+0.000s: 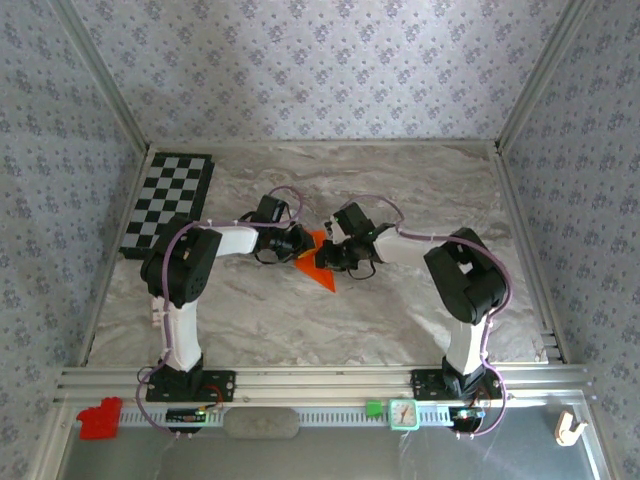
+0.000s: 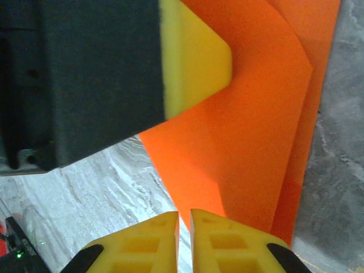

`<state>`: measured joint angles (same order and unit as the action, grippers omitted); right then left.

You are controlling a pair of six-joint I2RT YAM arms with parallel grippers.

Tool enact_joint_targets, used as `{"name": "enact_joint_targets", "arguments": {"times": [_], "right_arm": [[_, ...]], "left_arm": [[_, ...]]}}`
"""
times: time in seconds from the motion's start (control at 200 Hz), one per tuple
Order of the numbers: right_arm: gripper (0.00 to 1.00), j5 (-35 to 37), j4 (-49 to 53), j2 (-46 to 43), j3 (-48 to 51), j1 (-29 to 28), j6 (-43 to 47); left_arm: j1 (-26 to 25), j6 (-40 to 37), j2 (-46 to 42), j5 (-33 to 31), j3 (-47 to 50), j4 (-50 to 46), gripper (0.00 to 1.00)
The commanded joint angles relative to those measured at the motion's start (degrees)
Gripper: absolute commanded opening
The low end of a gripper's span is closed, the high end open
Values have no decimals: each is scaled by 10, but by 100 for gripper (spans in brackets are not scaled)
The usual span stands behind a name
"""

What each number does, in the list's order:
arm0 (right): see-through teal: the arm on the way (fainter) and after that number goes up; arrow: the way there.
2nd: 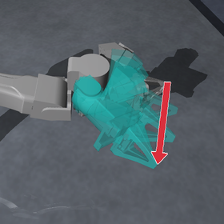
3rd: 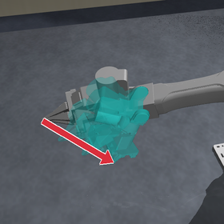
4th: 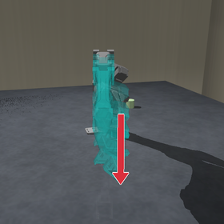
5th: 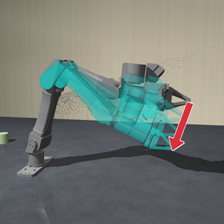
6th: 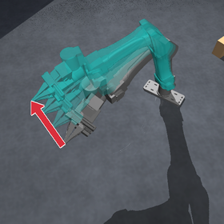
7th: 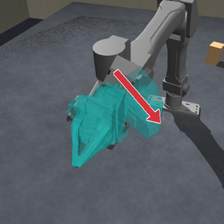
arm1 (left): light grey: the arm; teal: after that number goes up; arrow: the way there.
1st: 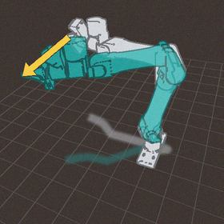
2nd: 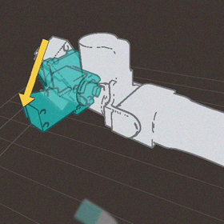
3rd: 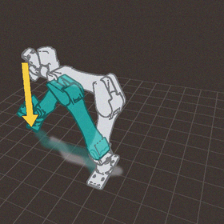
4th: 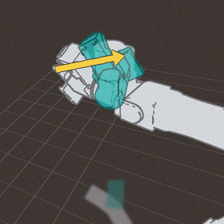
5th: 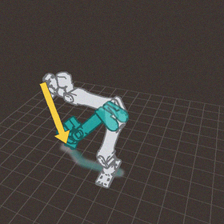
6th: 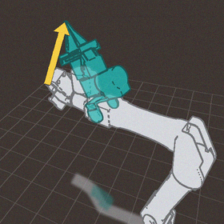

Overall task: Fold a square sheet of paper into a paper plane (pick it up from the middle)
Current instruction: Fourth fold the wing at the center of the table.

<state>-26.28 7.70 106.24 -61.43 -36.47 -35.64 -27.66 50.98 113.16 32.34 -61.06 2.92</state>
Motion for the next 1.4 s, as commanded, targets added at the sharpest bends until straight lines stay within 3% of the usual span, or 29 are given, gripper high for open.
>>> {"name": "enact_joint_targets", "arguments": {"times": [0.0, 0.67, 0.925, 1.049, 1.274, 1.394], "right_arm": [[13, 12, 25, 12, -8, 3, -9], [11, 35, 79, 42, 14, 10, 32], [9, 13, 113, 20, 32, 9, 63], [9, 0, 134, -4, 42, 8, 77], [9, -6, 148, -23, 55, 8, 82], [9, -8, 141, -20, 55, 9, 77]], "left_arm": [[-6, -10, 36, -41, 10, -59, 15], [-6, -25, -13, -9, -35, -65, 18], [-24, -7, -85, 23, 22, 10, 21], [-43, -18, -107, 11, 47, -7, 21], [-62, -21, -104, -16, 72, -18, 20], [-70, -15, -87, 0, 70, 2, 19]]}}
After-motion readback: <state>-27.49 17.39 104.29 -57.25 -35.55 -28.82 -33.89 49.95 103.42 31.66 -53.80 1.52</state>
